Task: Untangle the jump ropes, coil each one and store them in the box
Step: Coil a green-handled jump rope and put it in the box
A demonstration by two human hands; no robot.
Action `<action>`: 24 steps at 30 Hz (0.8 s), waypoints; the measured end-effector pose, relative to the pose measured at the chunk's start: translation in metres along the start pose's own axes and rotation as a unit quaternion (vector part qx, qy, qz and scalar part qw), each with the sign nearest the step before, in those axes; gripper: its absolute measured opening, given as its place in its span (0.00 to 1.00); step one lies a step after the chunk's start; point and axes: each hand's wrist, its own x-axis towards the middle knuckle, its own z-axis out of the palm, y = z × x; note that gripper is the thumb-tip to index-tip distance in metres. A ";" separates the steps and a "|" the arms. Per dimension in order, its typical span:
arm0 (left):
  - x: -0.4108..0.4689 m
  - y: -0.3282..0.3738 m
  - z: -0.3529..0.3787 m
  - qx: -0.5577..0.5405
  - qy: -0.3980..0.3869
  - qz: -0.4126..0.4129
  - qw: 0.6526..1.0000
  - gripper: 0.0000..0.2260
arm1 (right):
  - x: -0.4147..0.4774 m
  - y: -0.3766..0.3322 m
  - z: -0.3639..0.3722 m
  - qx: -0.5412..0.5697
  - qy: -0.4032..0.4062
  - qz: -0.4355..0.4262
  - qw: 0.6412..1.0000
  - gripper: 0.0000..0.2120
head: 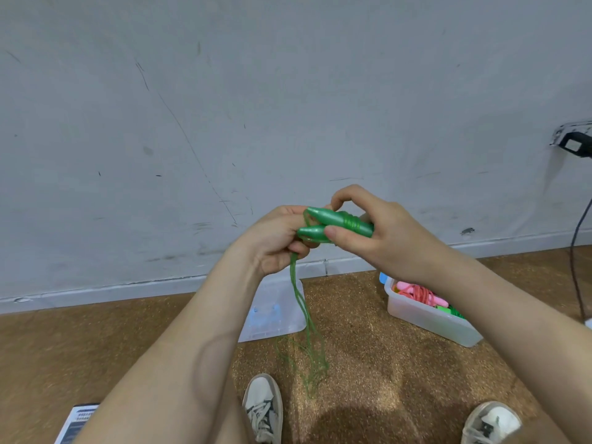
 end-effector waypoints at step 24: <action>-0.014 0.001 0.019 0.580 0.087 0.001 0.810 0.14 | 0.010 0.020 0.008 -0.197 -0.096 0.075 0.973 0.15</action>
